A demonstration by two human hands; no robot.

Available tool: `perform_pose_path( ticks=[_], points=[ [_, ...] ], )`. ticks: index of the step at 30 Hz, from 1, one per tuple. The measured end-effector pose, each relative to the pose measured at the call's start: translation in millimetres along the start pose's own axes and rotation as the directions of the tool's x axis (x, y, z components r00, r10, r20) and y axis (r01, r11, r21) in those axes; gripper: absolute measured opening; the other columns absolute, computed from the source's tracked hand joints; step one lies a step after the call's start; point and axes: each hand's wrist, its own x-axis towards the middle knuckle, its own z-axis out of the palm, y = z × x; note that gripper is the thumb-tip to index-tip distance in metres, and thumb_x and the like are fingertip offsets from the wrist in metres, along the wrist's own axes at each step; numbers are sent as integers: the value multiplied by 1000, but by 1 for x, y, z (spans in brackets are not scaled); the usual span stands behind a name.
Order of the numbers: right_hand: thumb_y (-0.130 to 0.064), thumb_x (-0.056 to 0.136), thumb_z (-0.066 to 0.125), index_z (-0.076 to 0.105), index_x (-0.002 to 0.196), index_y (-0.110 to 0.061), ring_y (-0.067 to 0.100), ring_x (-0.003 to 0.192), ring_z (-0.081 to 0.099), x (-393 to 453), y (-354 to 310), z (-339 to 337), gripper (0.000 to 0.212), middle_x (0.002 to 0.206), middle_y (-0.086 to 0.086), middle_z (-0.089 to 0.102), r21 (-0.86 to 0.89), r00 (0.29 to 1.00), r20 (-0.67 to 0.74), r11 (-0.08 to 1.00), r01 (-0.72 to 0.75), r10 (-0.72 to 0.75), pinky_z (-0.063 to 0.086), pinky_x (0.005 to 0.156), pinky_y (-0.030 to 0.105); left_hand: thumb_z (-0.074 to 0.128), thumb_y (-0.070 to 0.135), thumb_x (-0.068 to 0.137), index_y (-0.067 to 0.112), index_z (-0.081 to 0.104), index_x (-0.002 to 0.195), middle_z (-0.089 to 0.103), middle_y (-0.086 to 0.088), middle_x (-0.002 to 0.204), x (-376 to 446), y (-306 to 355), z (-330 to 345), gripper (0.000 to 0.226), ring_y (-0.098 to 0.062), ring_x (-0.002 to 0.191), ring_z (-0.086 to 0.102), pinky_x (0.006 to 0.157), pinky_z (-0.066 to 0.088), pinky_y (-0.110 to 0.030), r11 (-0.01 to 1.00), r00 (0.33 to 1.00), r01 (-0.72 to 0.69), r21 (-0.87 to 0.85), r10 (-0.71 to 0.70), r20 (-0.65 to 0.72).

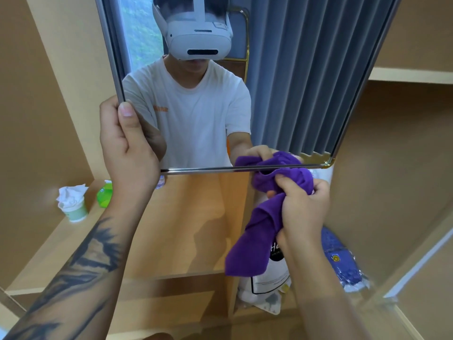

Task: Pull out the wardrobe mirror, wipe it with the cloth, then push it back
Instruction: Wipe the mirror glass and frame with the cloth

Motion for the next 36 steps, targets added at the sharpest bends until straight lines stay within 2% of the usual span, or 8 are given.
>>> perform_pose_path(
  ticks=[5,9,12,16,21,27,33,36],
  points=[
    [5,83,72,43,93,-22,20,77,63,36,-21,-18,41,96,5,61,65,963,-239,987,145,-126,55,74,34,26,6,116,26,33,88,49,33,61,1,1,-1,35,14,56,47,60,37,-2,1000,1000,-7,12,7,7],
    [-2,79,70,44,97,-35,8,76,63,46,-20,-29,45,102,-2,63,-202,925,-185,934,295,-332,52,74,28,28,17,116,19,37,91,46,24,57,2,-1,0,27,6,50,44,53,36,-8,1000,1000,18,-10,-18,-10],
    [-8,83,67,51,116,-38,13,97,69,43,-12,-35,47,121,-3,68,-315,893,-128,872,376,-431,57,87,33,28,9,117,25,36,90,48,29,58,2,-3,0,32,10,54,45,59,36,-6,1000,1000,15,19,-15,-16],
    [-10,84,73,63,122,-27,24,101,72,43,1,-32,42,109,-3,73,-368,943,13,875,315,-333,59,94,48,28,7,116,21,38,91,50,30,59,2,-2,0,31,11,56,46,61,36,-4,999,1000,23,22,-23,-17],
    [-3,84,70,63,126,-24,15,111,70,62,-33,-40,47,118,-6,70,-288,859,-166,856,428,-485,55,102,31,29,9,117,27,37,90,51,31,61,1,-1,0,34,11,58,47,63,36,-4,999,1000,11,41,-10,-22],
    [-12,88,65,63,132,-33,-11,93,56,58,-46,-35,49,110,-27,65,-472,830,30,724,503,-557,35,81,-5,31,13,117,19,42,94,51,34,67,2,-6,1,26,13,65,47,68,36,-5,996,999,22,88,-17,-51],
    [-7,89,69,69,118,-33,17,100,71,46,-9,-42,39,109,-5,75,-407,916,4,836,368,-401,57,96,41,30,12,116,30,36,88,51,33,65,3,-7,2,34,12,62,46,67,35,-5,994,999,2,108,4,-49],
    [-6,82,72,74,105,-33,22,89,74,50,-7,-42,36,99,0,78,-285,949,-17,911,297,-314,62,87,45,31,18,117,32,35,88,49,31,69,5,-14,0,33,9,68,43,71,34,-9,989,998,19,148,-11,-55]
  ],
)
